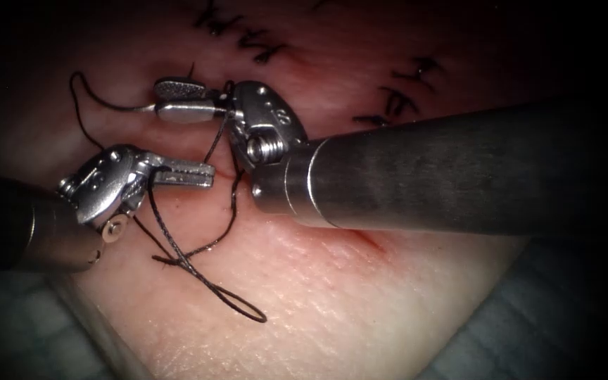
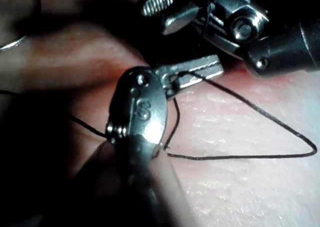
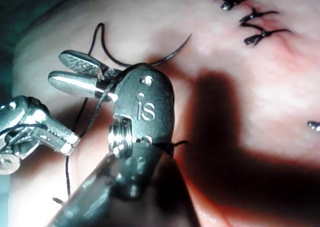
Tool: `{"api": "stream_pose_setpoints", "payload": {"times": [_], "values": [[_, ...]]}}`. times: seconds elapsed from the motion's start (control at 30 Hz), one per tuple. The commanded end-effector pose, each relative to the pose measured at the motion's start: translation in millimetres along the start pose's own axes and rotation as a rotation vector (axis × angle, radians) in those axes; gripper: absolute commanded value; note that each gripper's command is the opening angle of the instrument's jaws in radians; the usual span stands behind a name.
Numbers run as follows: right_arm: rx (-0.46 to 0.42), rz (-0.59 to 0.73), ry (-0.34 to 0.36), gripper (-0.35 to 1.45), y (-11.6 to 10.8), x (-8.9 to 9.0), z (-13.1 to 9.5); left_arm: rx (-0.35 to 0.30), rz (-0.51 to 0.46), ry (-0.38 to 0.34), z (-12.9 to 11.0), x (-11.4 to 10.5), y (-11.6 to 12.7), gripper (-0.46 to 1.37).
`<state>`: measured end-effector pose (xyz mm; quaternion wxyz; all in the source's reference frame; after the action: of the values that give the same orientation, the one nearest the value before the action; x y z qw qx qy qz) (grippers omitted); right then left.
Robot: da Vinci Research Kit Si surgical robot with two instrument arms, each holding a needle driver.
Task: Wound Closure
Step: With the left hand loop the suture once clockwise around the right
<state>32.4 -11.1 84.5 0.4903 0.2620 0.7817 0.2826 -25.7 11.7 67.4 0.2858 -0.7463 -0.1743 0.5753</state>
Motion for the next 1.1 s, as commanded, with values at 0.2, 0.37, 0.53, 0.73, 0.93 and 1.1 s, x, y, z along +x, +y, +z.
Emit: {"api": "stream_pose_setpoints", "payload": {"times": [0.2, 0.37, 0.53, 0.73, 0.93, 1.1], "values": [[-0.008, 0.022, -0.003, 0.13, -1.0, 0.3, -0.9, 0.004, -0.033, -0.002, -0.7, -1.7, -1.7, -0.35], [-0.02, 0.011, 0.004, 0.11, -1.9, 0.6, -1.7, 0.008, -0.058, -0.003, -1.4, -3.2, -3.2, -0.35], [0.067, -0.023, -0.058, 0.09, -2.0, 0.7, -2.0, 0.006, -0.067, -0.003, -1.8, -3.5, -4.1, -0.35], [0.269, -0.05, -0.205, -0.02, -2.3, 0.6, -1.9, 0.003, -0.08, 0.004, -1.8, -2.8, -4.4, -0.35], [0.474, -0.043, -0.373, -0.04, -3.1, 0.4, -1.7, -0.013, -0.087, 0.025, -1.8, -2.0, -4.5, -0.35], [0.504, -0.053, -0.481, -0.01, -3.6, 0.2, -1.1, -0.025, -0.088, 0.025, -1.8, -1.7, -4.0, -0.35]]}}
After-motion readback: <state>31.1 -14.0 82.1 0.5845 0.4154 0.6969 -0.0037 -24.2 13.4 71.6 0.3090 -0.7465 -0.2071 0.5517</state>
